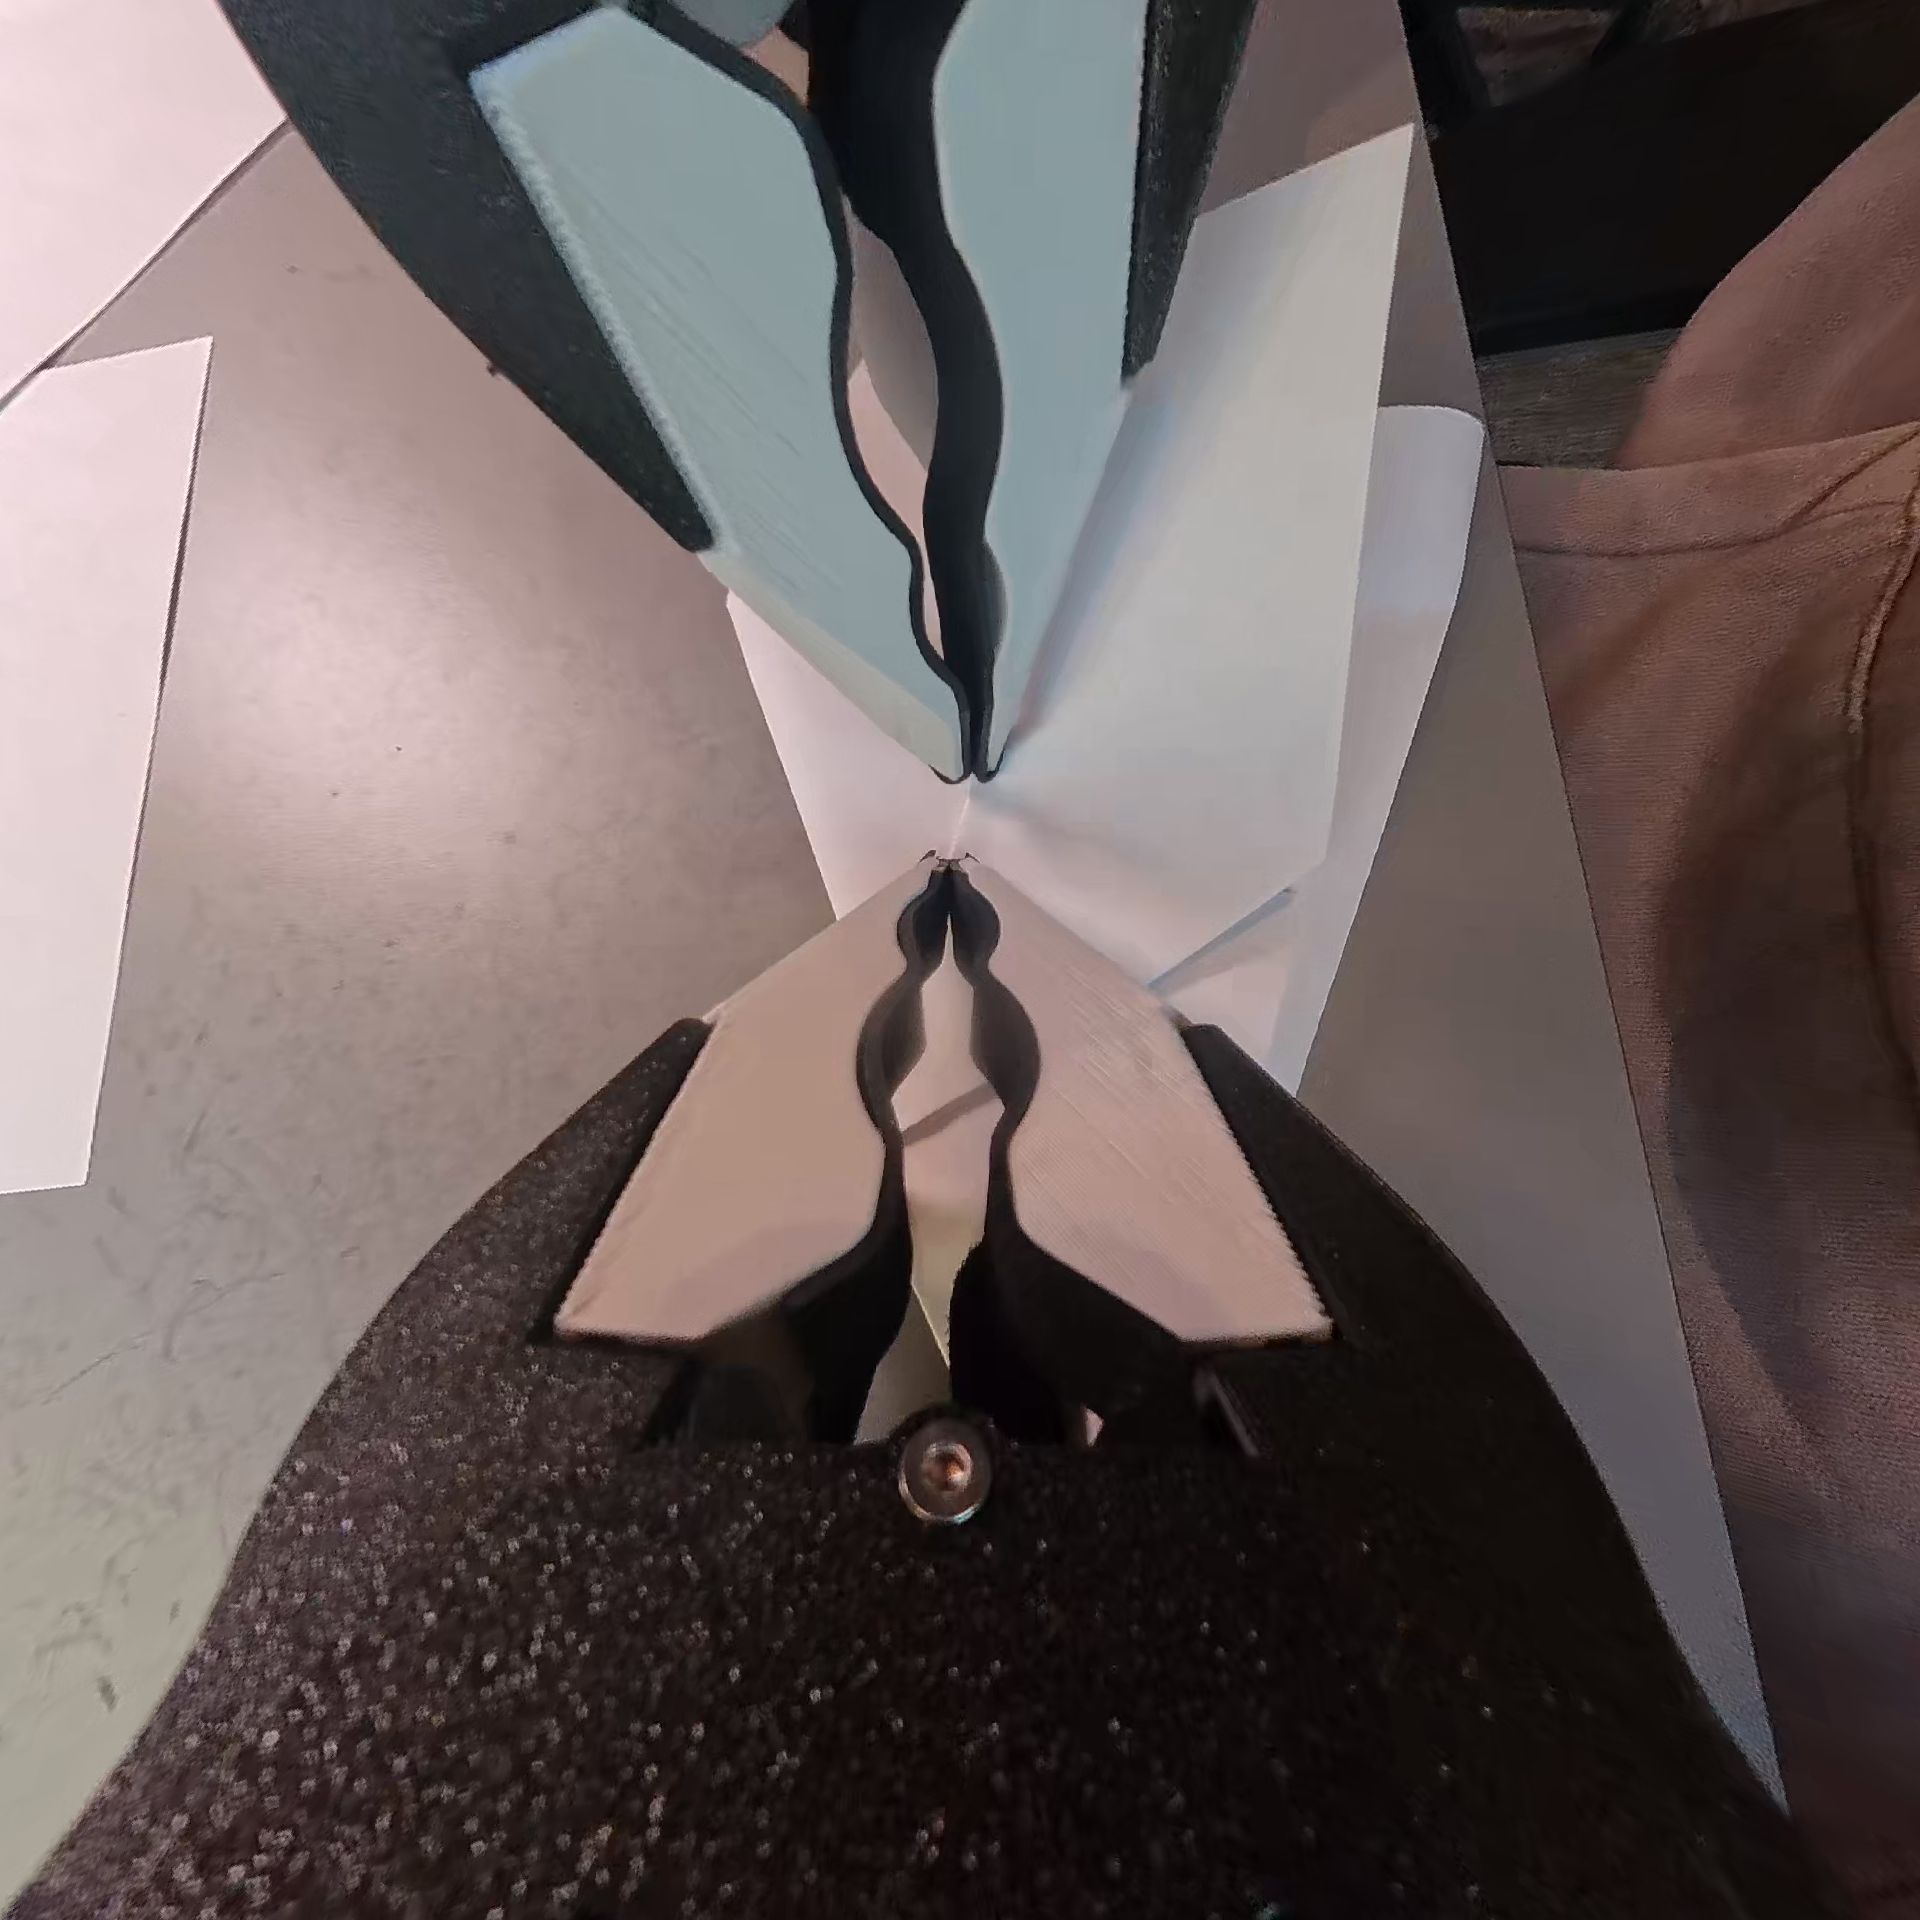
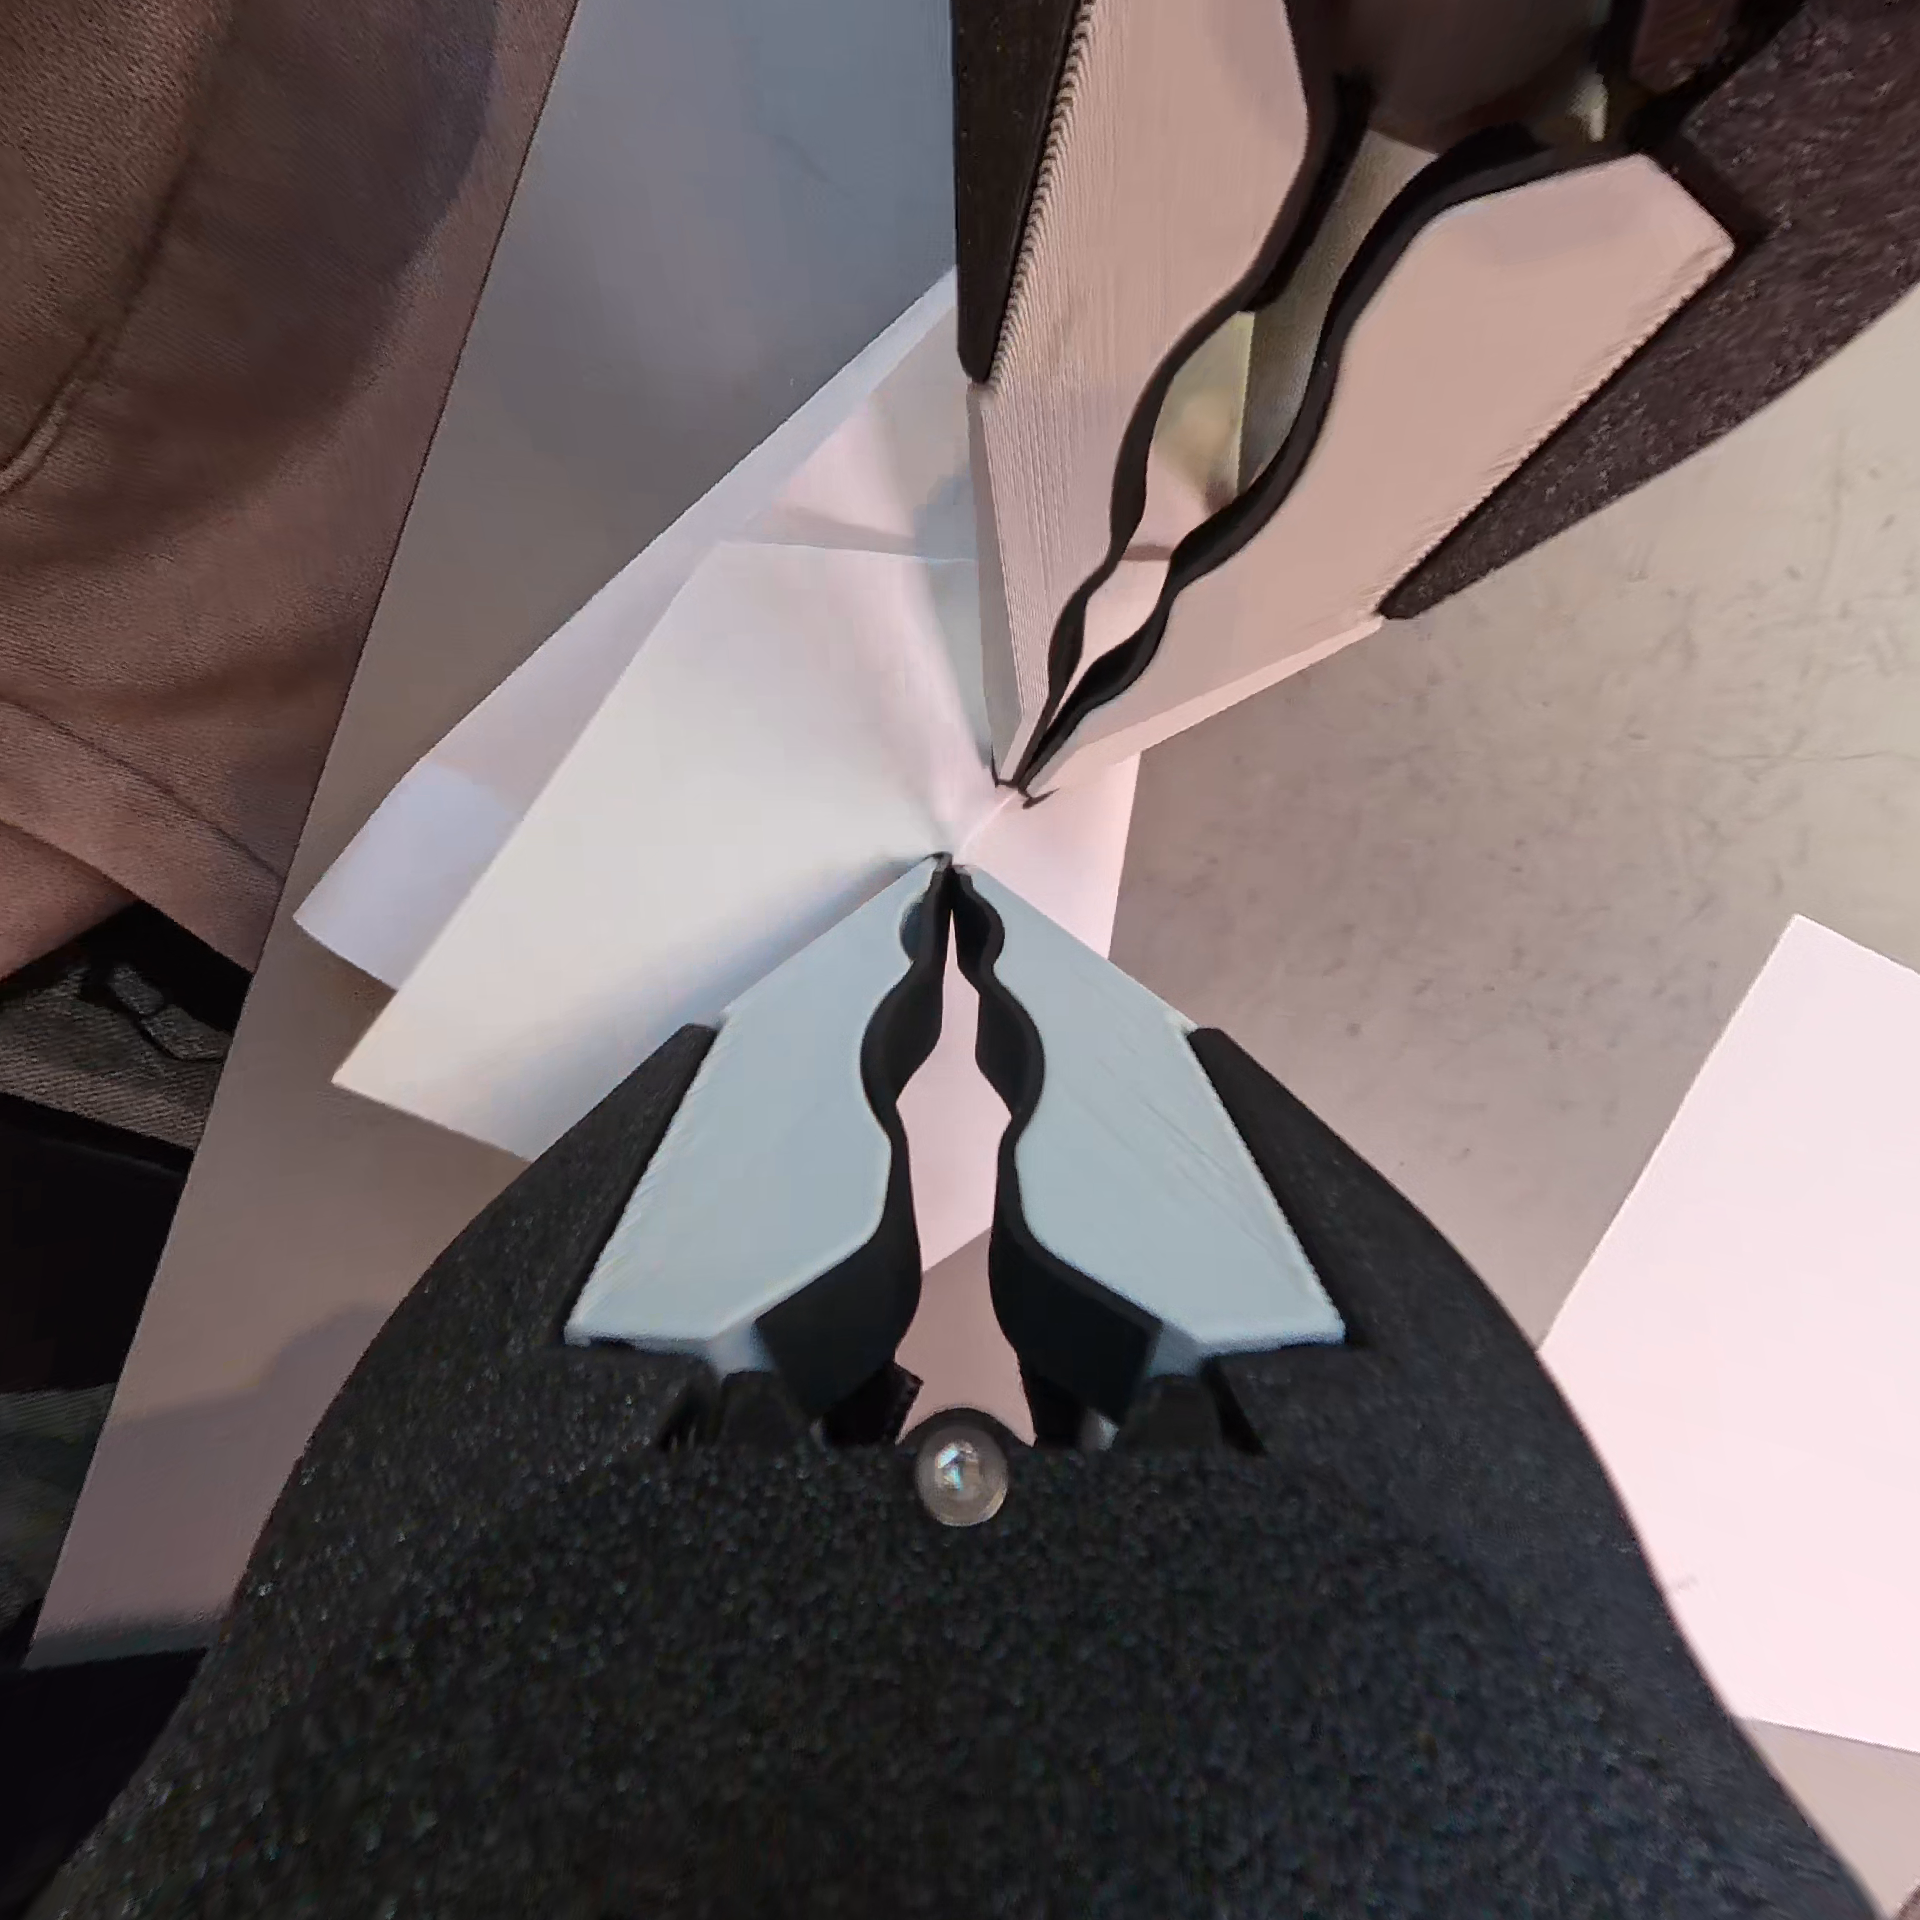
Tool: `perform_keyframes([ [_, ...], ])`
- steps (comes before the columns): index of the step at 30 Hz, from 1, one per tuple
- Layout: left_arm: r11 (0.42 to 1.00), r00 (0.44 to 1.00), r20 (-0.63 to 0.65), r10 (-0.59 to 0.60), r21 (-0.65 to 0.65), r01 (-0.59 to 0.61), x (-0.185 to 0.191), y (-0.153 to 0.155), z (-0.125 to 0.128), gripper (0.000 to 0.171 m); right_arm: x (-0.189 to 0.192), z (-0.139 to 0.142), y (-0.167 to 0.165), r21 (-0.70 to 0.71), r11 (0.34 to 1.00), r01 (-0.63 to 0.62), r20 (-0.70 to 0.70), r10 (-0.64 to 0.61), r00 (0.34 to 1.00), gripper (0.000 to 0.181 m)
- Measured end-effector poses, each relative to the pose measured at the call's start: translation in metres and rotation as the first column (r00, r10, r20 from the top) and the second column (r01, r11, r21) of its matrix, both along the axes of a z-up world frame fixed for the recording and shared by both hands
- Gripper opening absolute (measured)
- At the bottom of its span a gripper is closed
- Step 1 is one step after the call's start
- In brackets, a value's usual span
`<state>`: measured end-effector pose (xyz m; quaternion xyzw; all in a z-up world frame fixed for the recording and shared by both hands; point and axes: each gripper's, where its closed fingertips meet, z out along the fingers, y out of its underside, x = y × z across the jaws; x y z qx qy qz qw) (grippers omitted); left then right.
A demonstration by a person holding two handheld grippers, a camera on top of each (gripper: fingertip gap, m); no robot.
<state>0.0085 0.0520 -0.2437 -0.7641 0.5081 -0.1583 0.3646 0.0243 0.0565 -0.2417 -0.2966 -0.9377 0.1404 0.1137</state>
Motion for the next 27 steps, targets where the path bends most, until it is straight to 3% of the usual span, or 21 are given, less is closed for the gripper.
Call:
perform_keyframes([
  [6,1.000,1.000,-0.013,-0.003,0.029,0.003,0.000,0.000,0.000,0.000,0.005,-0.004,0.000,0.035,0.999,-0.026,0.000,0.026,1.000,0.000],
  [15,1.000,1.000,-0.011,-0.011,0.029,0.011,0.000,0.000,0.000,0.000,0.014,-0.003,0.000,0.205,0.970,-0.129,-0.046,0.141,0.989,0.000],
  [27,0.999,1.000,-0.013,-0.019,0.038,0.020,-0.001,0.000,0.000,0.000,0.038,-0.003,0.000,0.187,0.979,-0.086,-0.046,0.096,0.994,0.000],
])
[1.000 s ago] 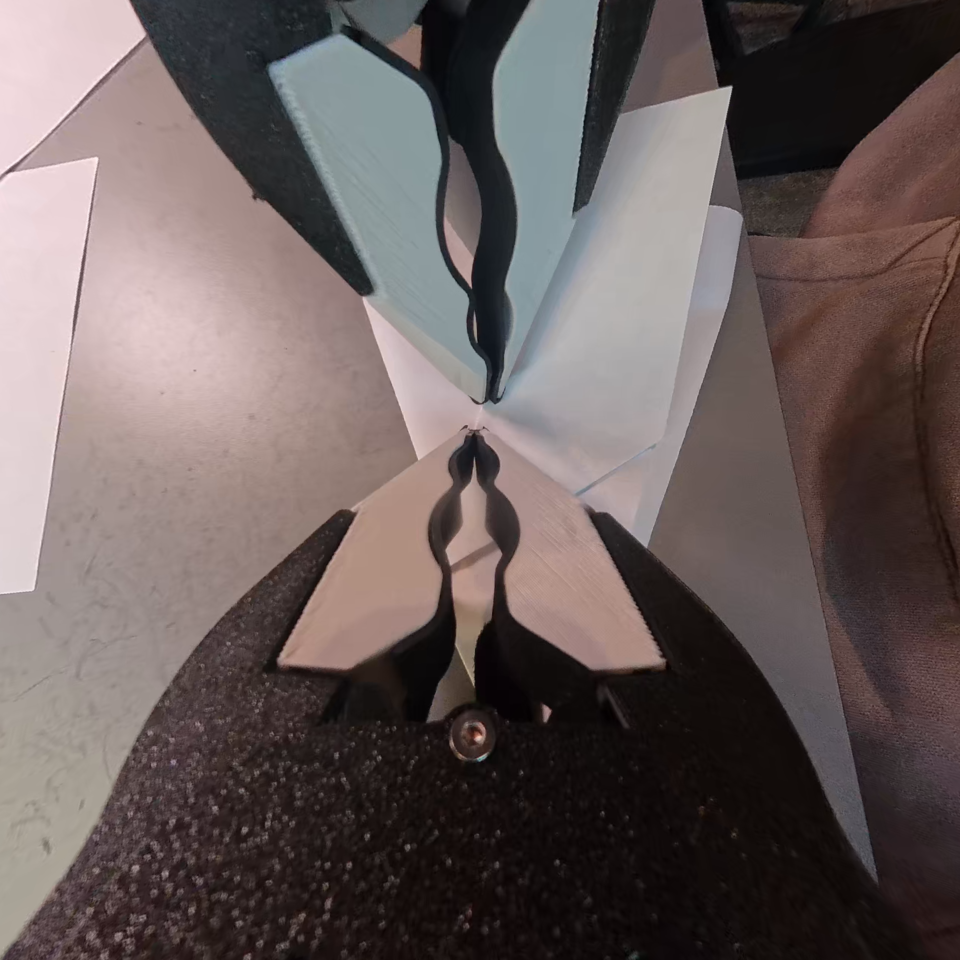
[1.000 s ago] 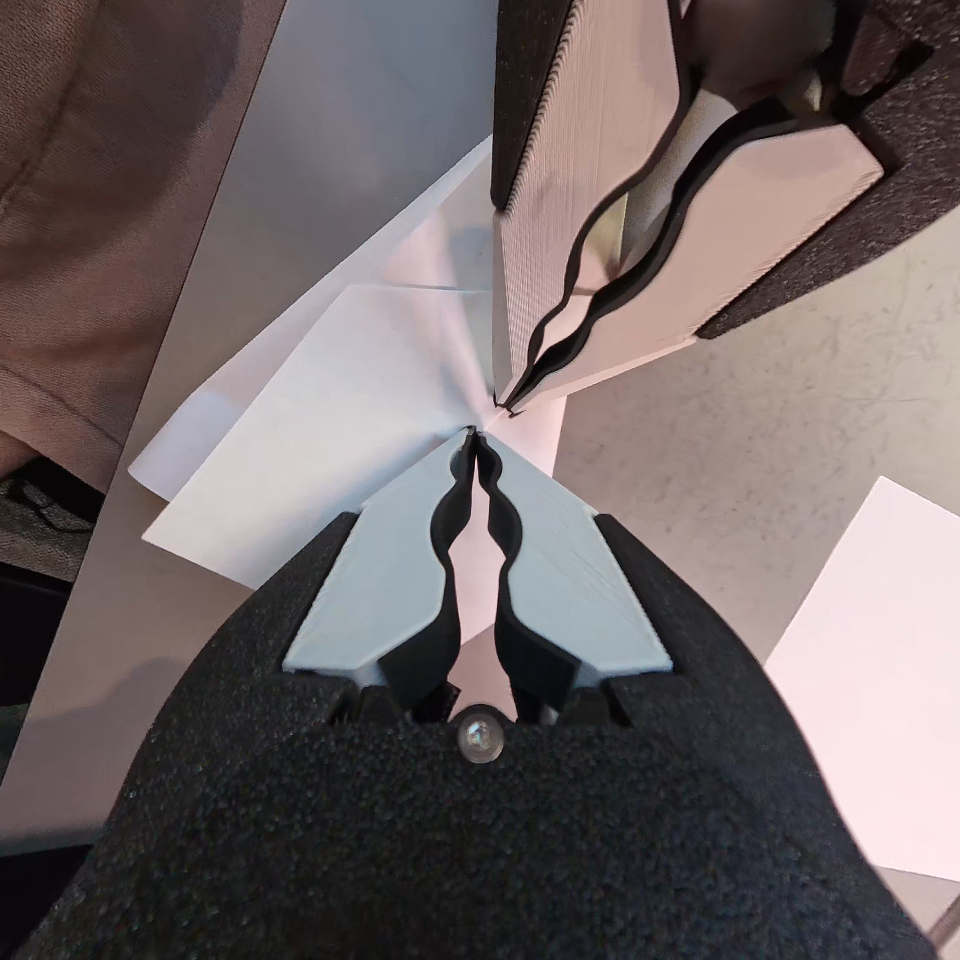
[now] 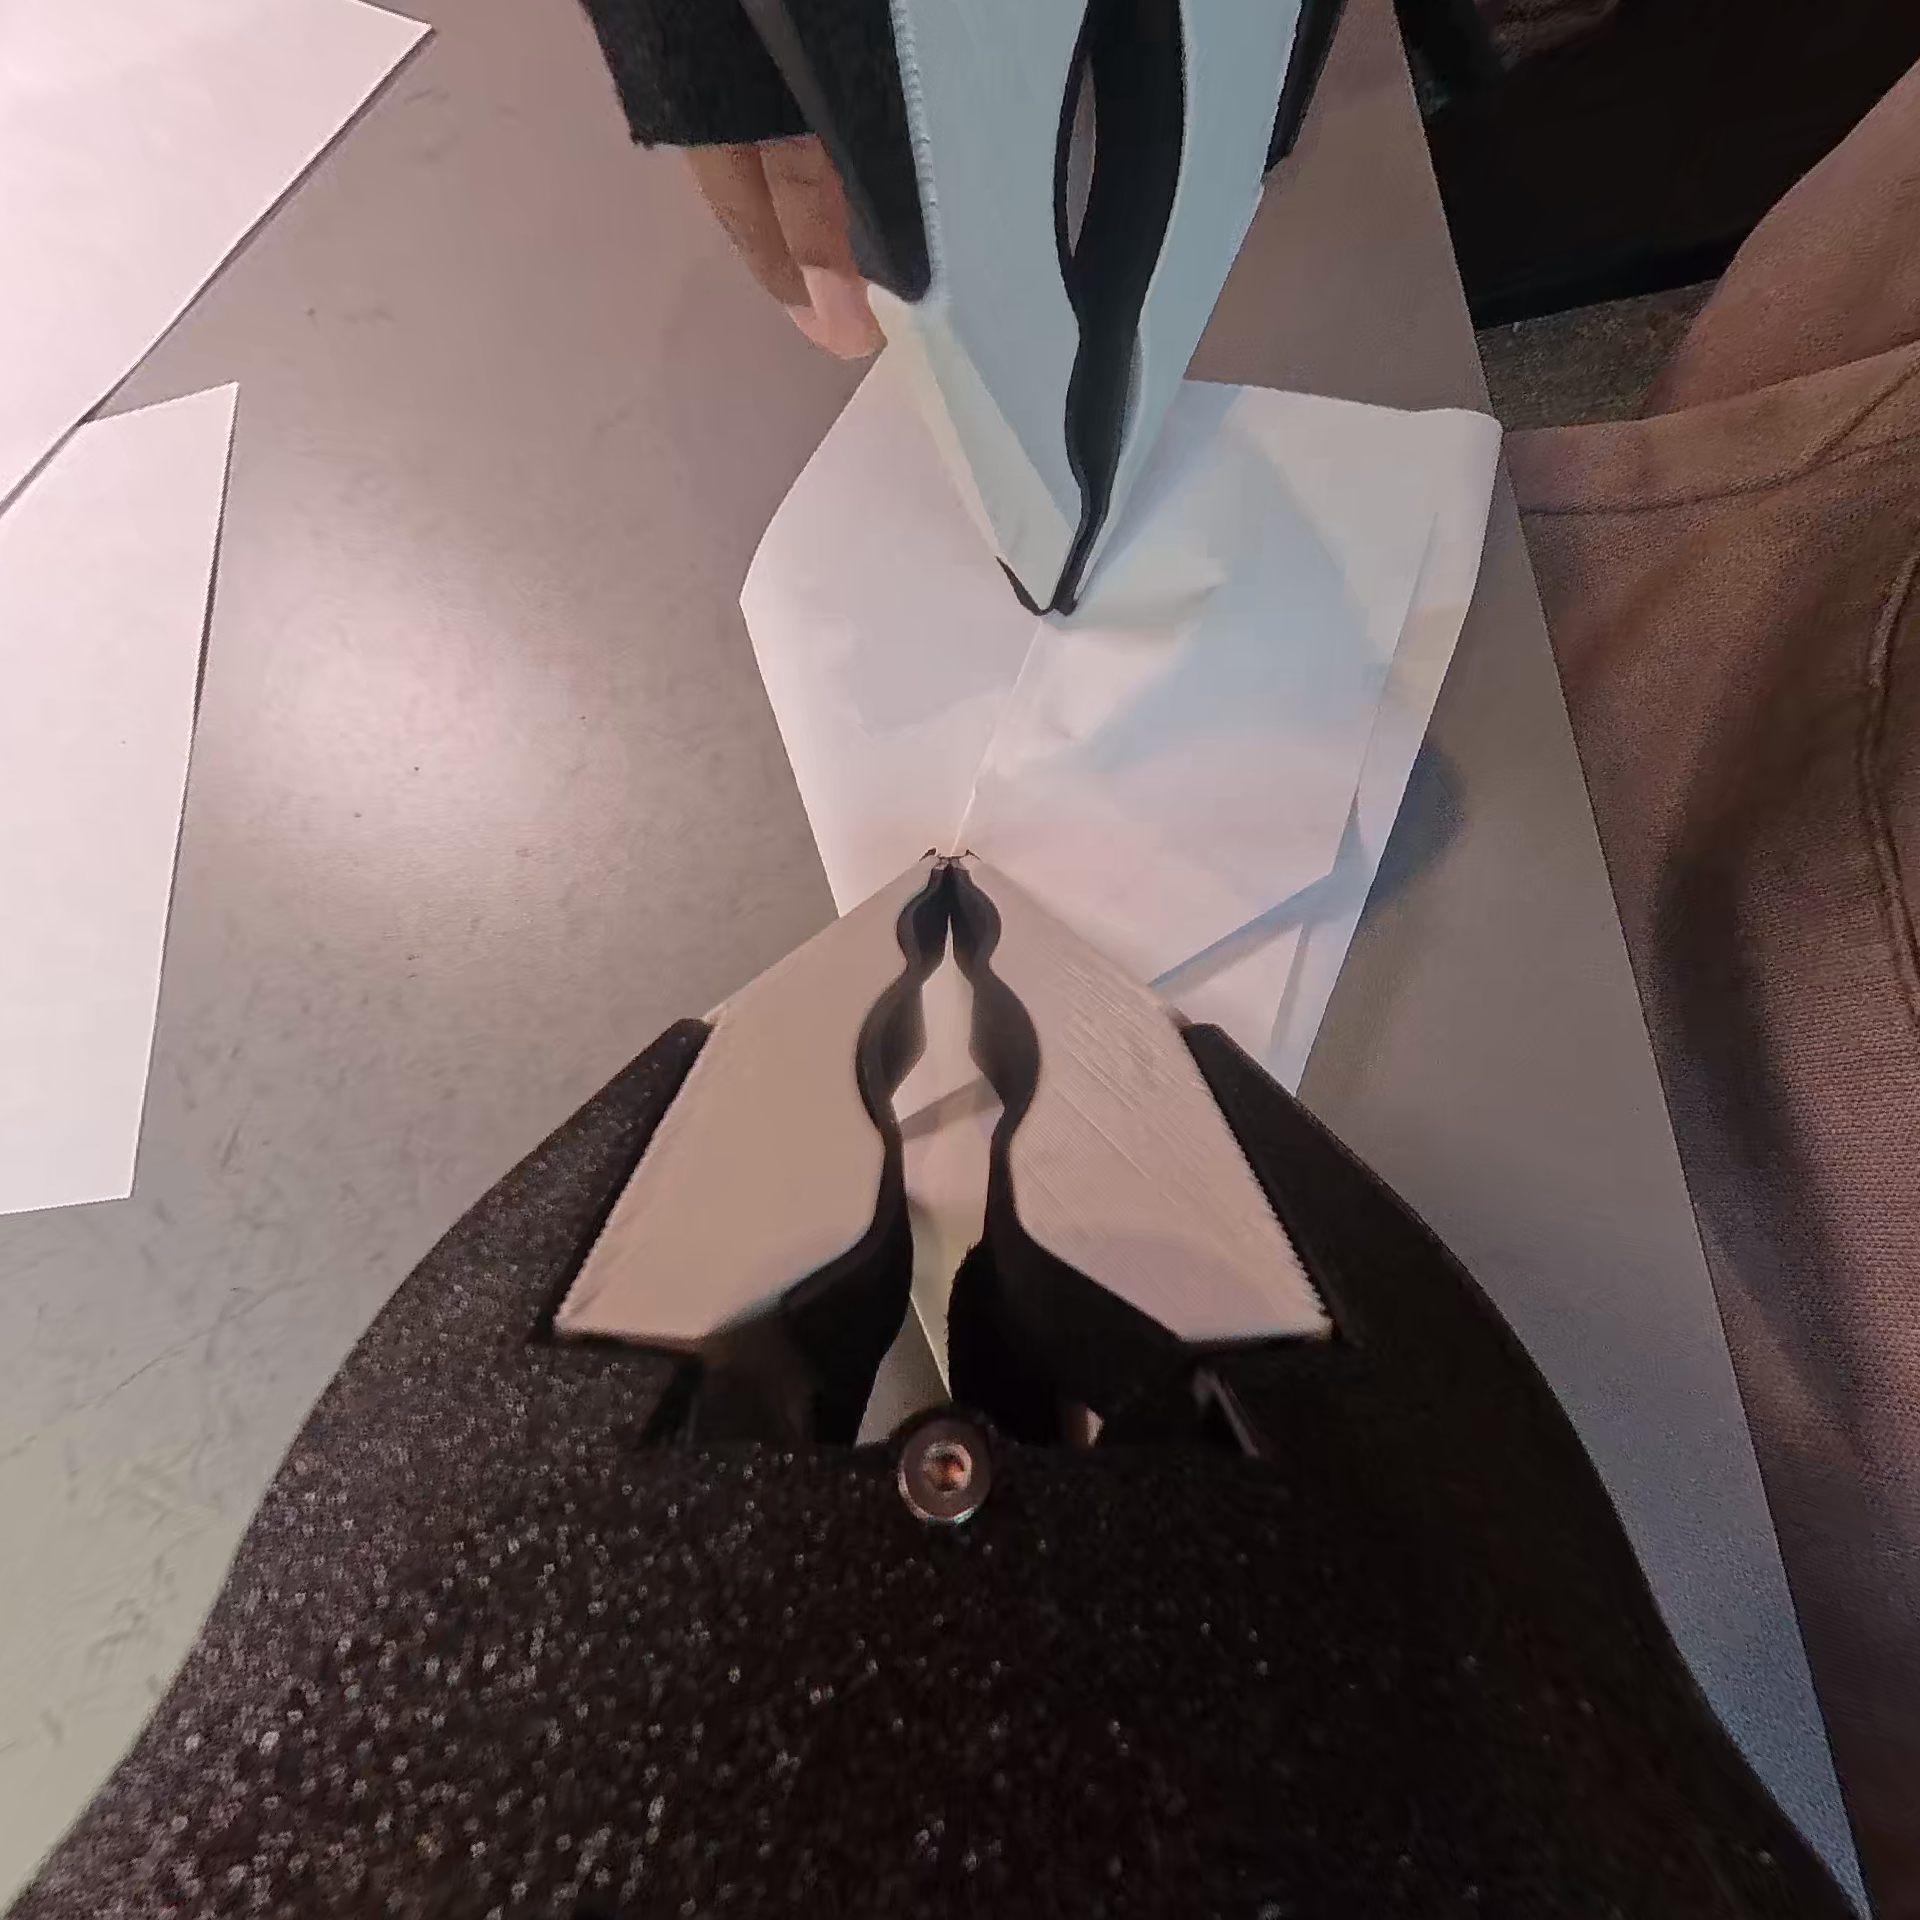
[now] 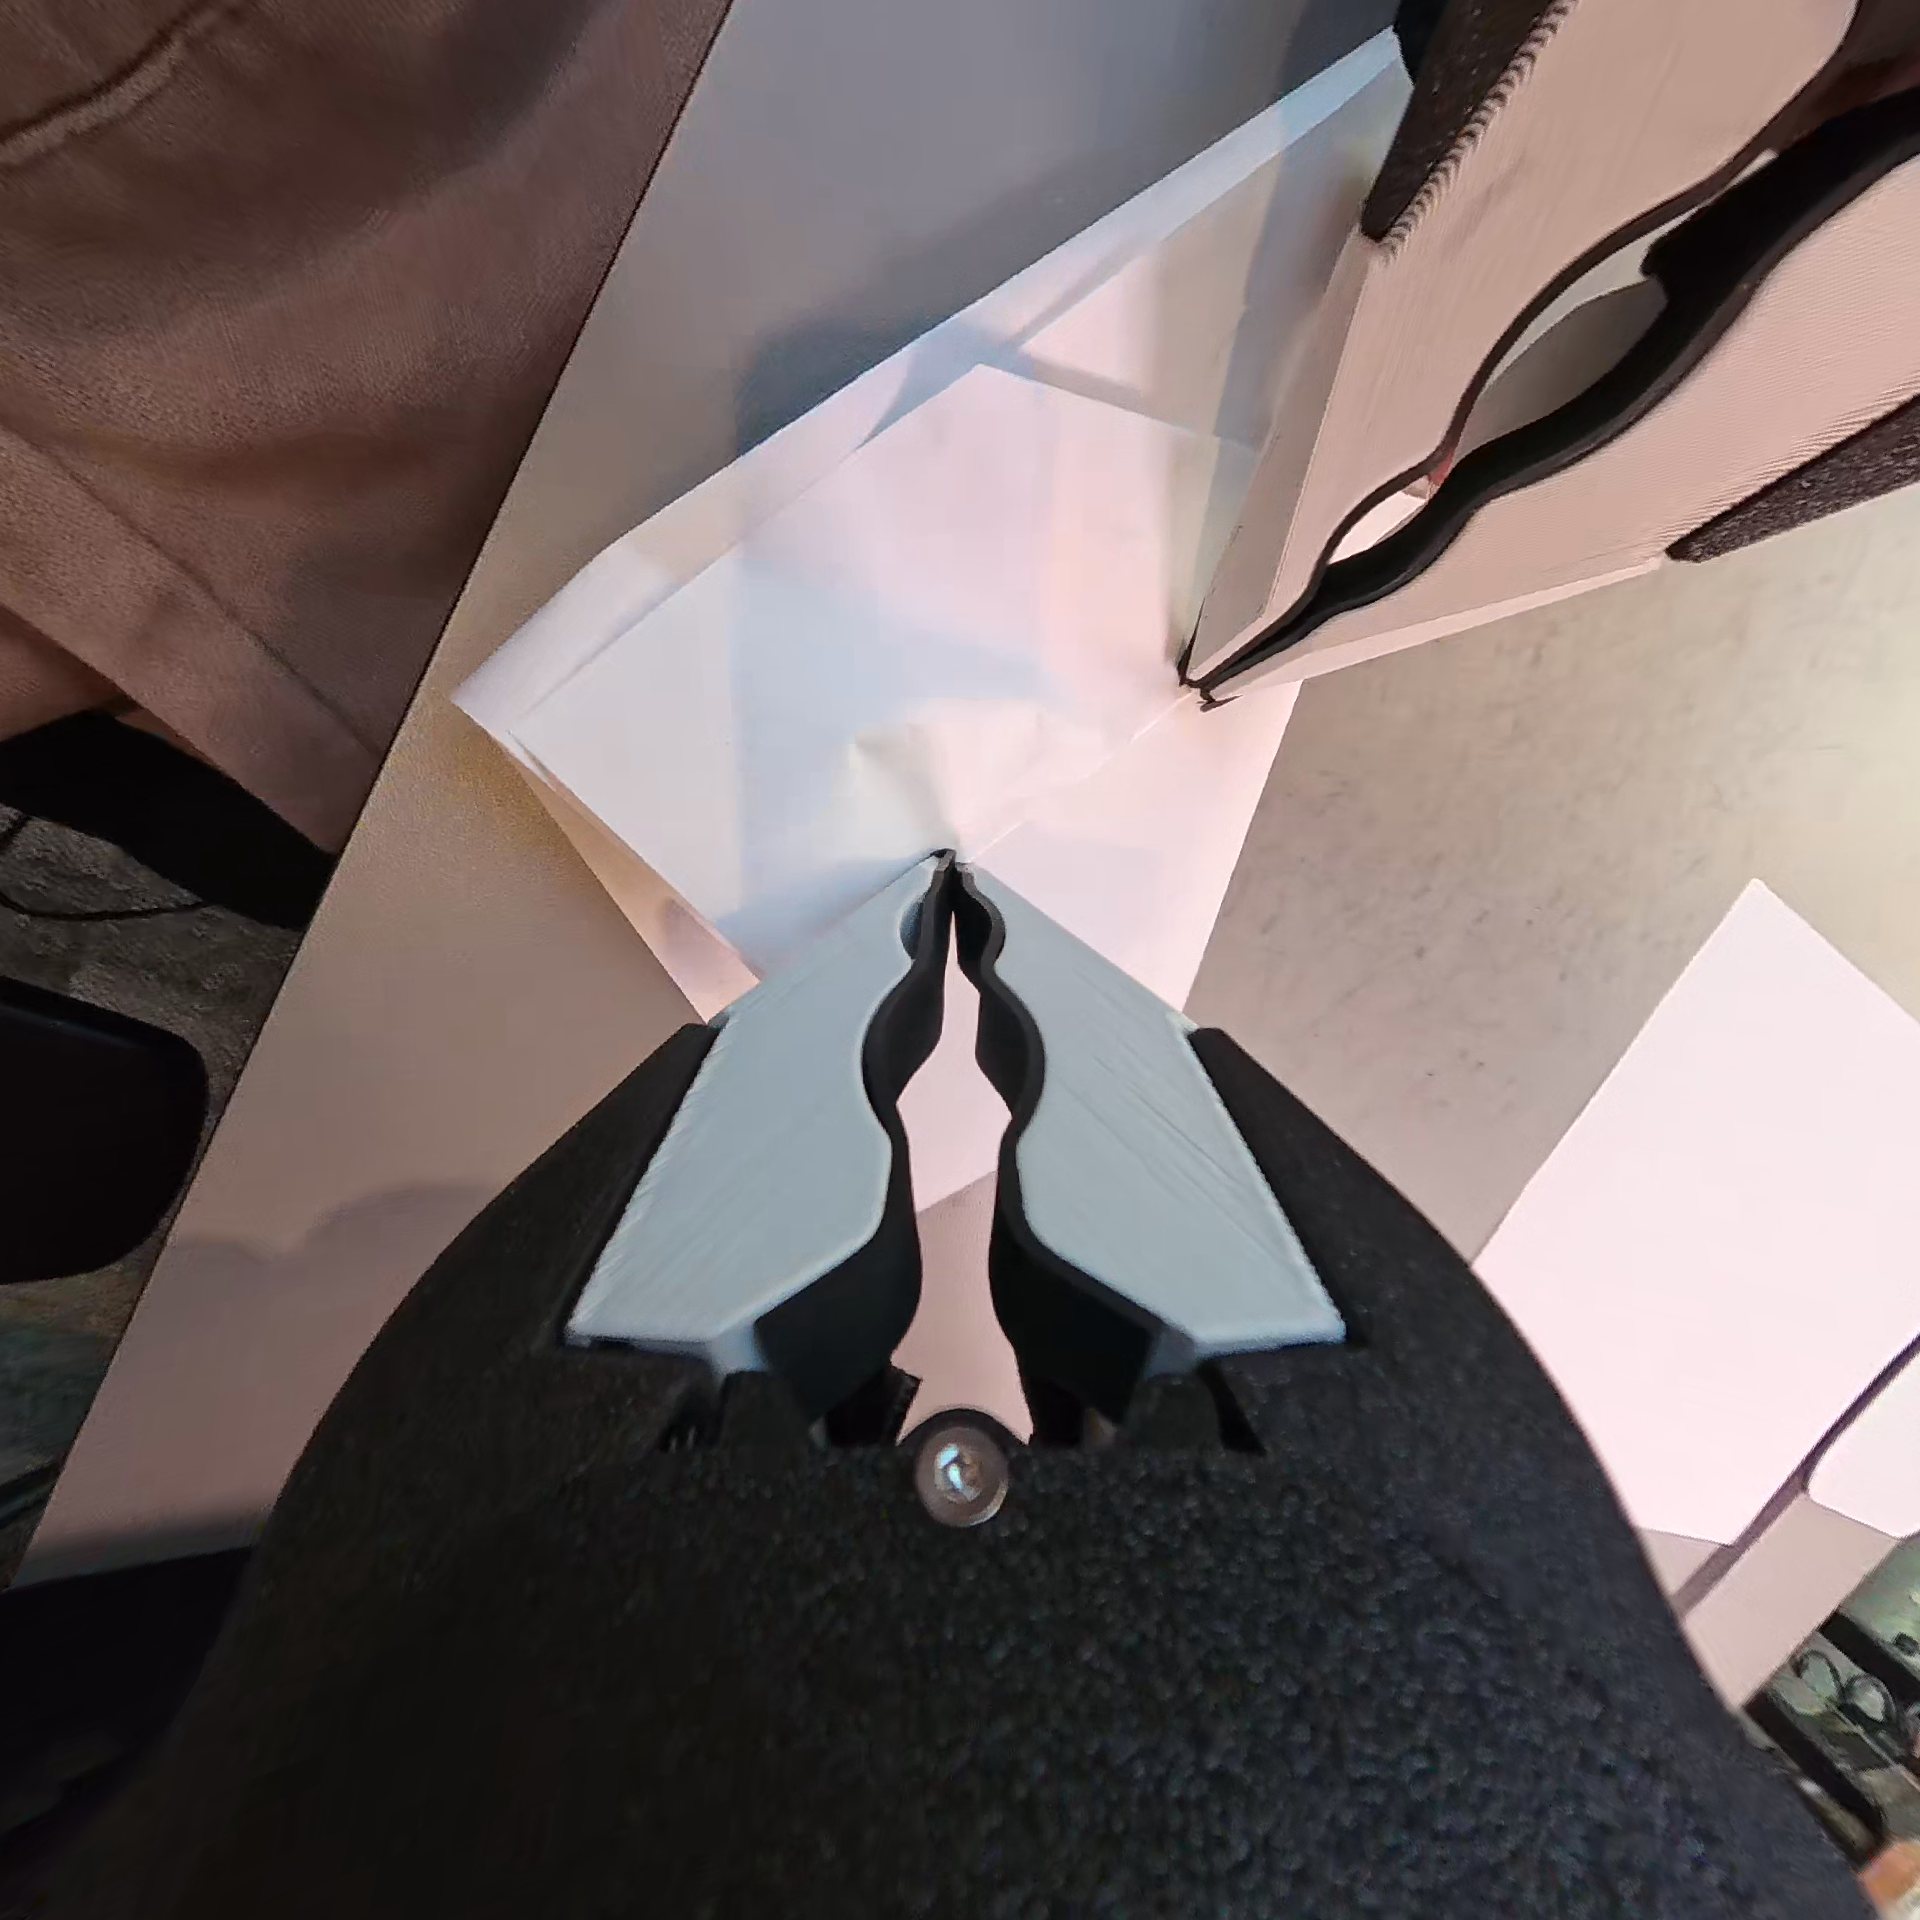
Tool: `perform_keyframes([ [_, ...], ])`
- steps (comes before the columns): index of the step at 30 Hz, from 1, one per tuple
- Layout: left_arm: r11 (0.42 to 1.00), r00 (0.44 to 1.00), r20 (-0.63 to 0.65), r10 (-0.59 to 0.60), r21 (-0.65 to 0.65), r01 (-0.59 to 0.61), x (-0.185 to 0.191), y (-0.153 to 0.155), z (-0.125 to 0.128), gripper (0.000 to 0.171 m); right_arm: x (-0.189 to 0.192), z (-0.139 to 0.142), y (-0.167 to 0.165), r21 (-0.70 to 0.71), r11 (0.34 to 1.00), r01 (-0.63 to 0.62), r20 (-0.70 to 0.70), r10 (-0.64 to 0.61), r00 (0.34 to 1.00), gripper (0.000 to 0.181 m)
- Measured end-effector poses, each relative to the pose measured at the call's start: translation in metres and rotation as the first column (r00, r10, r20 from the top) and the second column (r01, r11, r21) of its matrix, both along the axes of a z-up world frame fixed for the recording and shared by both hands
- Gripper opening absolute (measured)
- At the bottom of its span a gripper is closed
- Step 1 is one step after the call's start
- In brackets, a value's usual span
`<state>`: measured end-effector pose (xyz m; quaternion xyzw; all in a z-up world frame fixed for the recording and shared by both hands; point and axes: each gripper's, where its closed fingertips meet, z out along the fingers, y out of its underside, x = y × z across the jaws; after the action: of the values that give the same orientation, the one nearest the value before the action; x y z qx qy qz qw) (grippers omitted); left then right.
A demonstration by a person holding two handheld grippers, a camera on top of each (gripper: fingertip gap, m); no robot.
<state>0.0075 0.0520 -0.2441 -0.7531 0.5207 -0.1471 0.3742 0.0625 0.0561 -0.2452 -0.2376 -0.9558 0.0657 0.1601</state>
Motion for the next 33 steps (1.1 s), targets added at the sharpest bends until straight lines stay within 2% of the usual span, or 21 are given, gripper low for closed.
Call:
perform_keyframes([
  [17,1.000,1.000,-0.010,-0.004,0.003,0.004,-0.001,0.000,0.000,0.000,0.032,0.001,0.001,0.090,0.995,0.048,-0.042,-0.044,0.998,0.000],
  [22,1.000,1.000,-0.001,0.001,-0.011,-0.001,0.000,0.000,0.000,0.000,0.033,0.001,0.000,0.058,0.994,0.090,-0.033,-0.088,0.996,0.000],
  [25,1.000,1.000,-0.003,0.013,-0.006,-0.013,0.000,0.000,0.000,0.000,0.036,0.003,0.003,-0.014,0.983,0.185,-0.051,-0.185,0.981,0.000],
  [27,1.000,1.000,-0.009,0.020,-0.001,-0.020,0.000,0.000,0.001,0.000,0.033,0.014,0.013,-0.092,0.948,0.306,-0.100,-0.314,0.944,0.000],
  [29,1.000,1.000,-0.014,0.023,-0.010,-0.023,0.000,0.000,0.001,0.000,0.026,0.028,0.017,-0.231,0.871,0.434,-0.133,-0.470,0.873,0.005],
  [32,0.997,0.999,-0.001,0.037,-0.063,-0.038,0.001,0.000,0.001,0.000,0.013,0.038,0.002,-0.507,0.666,0.547,-0.060,-0.661,0.748,0.017],
  [33,0.995,0.999,0.005,0.049,-0.089,-0.048,0.001,0.000,0.001,0.000,0.010,0.035,-0.002,-0.555,0.594,0.583,-0.012,-0.706,0.708,0.021],
])
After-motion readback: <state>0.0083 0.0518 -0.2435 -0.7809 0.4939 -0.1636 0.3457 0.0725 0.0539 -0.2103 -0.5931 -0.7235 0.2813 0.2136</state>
